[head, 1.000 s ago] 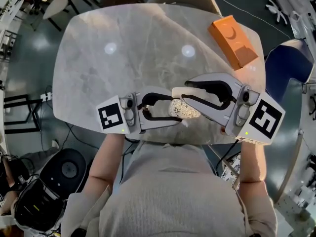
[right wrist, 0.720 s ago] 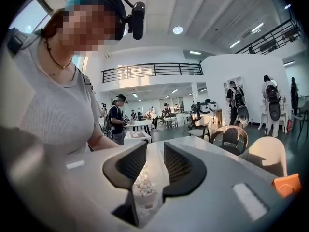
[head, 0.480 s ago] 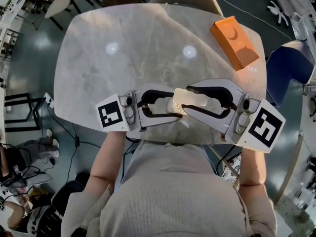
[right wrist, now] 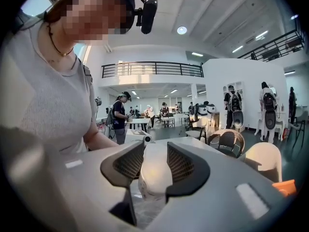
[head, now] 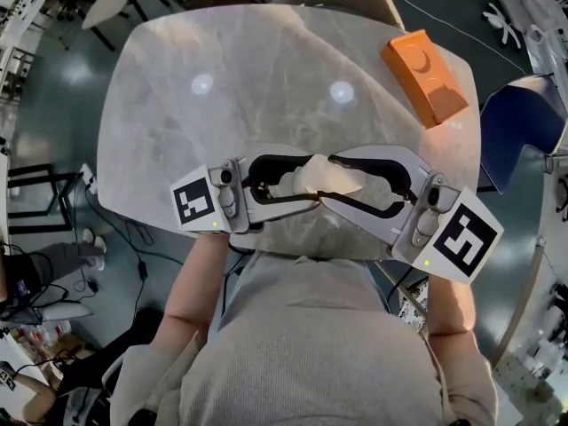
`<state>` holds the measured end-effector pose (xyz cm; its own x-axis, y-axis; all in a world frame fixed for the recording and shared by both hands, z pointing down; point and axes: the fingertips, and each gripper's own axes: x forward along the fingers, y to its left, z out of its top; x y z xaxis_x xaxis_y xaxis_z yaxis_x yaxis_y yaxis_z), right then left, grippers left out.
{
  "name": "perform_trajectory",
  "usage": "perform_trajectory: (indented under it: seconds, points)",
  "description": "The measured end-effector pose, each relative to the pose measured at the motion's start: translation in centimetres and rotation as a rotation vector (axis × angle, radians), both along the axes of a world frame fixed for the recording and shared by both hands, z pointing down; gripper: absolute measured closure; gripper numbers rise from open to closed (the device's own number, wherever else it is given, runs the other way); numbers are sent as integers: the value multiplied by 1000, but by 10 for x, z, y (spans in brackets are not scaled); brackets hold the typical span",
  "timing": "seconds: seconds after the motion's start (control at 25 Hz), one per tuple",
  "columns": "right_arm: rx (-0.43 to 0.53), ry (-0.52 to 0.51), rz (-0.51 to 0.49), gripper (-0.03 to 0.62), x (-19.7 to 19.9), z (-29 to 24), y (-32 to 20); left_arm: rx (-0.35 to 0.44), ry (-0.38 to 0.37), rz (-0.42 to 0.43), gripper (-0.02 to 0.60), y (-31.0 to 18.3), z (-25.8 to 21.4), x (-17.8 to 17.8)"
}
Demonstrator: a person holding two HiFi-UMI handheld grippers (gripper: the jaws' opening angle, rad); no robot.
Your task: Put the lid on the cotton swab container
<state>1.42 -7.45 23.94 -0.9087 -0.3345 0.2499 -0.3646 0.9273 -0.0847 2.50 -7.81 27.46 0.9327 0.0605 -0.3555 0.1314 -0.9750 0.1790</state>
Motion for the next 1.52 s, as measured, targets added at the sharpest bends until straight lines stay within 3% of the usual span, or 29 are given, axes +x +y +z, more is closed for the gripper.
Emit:
perform_trajectory:
  seconds: [0.44,0.84,1.0,1.08,1.52]
  points:
    - [66,68,-7,442,-8,-5,-4,-35,82,-40,388,-10,-15,-7]
    - [113,185,5,441,-13,-1,-4,-53,90,-61,390,-12,-20,-6]
    - [201,238,12,454,-15,-3,-3,-33,93,-80,390,-14,-19,-5]
    - [232,236,12,459,-18,-6,-2,-38,106,-78,390,-15,-21,-9]
    - [201,214,-29,482,-24,-10,7,-44,105,-83,389,-12,-20,-12]
